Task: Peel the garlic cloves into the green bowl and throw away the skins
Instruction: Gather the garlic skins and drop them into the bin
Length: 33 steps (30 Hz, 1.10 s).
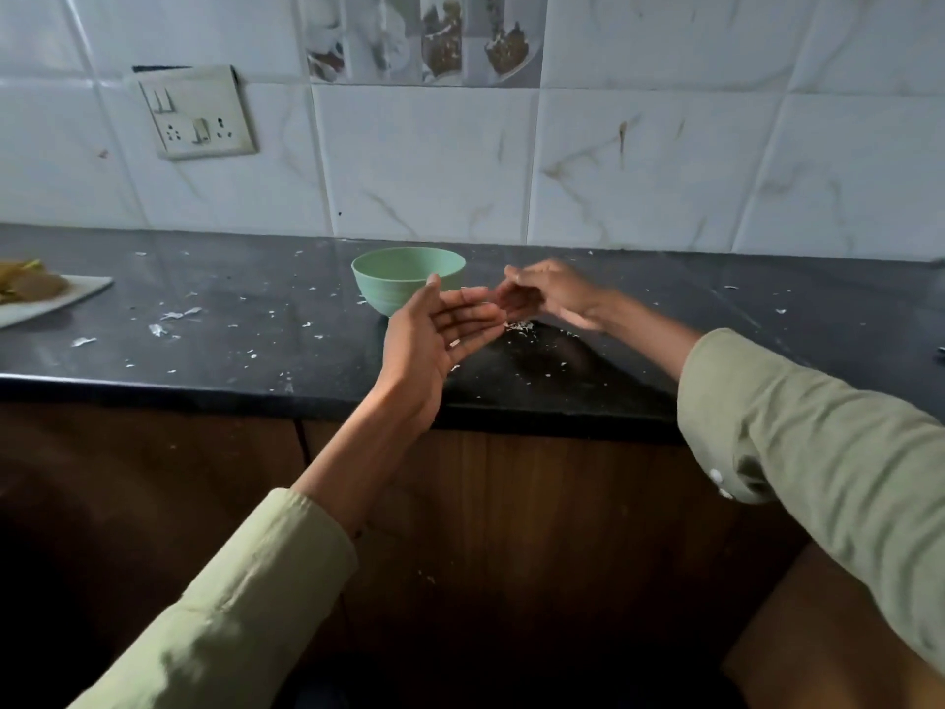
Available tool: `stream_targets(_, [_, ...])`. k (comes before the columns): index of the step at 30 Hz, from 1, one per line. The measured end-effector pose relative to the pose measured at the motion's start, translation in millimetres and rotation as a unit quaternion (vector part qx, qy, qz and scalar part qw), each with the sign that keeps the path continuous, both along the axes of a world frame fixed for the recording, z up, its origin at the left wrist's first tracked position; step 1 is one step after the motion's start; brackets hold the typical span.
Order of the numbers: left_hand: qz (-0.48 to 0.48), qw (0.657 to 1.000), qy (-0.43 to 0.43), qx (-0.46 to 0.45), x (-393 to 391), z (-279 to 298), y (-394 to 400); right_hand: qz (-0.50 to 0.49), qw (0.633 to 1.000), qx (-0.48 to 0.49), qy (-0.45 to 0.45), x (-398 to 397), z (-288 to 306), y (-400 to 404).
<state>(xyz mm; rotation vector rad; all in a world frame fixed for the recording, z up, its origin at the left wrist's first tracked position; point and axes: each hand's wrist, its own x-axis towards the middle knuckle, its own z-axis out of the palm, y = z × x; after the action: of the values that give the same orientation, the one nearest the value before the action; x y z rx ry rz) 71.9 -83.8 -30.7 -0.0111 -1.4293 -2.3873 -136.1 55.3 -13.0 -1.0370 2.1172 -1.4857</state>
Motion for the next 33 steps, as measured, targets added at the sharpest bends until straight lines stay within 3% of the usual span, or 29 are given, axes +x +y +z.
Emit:
stream_targets(3, [-0.026, 0.999, 0.002, 0.020, 16, 0, -2, -0.041, 0.999, -0.034, -0.007, -8, 12, -8])
stream_targets(6, [-0.047, 0.998, -0.031, 0.036, 25, -3, -8, -0.056, 0.998, -0.005, -0.023, -6, -1, -25])
stream_targets(13, [-0.120, 0.987, -0.086, 0.071, 47, -11, -14, 0.065, 0.997, -0.010, -0.047, 33, -9, -38])
stream_targets(16, [-0.222, 0.959, -0.164, 0.070, 57, -14, -17, 0.063, 0.997, -0.035, -0.035, 38, -5, -43])
stream_targets(20, [-0.370, 0.891, -0.243, 0.104, 64, -31, -29, 0.108, 0.994, 0.023, 0.019, 53, -11, -53])
stream_targets(23, [-0.416, 0.866, -0.224, 0.163, 67, -46, -30, 0.150, 0.988, 0.018, 0.016, 68, -11, -56])
stream_targets(27, [-0.413, 0.873, -0.185, 0.183, 64, -59, -23, 0.183, 0.983, 0.006, -0.021, 81, -1, -48])
stream_targets(33, [-0.413, 0.874, -0.169, 0.192, 63, -57, -20, 0.046, 0.999, -0.013, -0.002, 61, 8, -22])
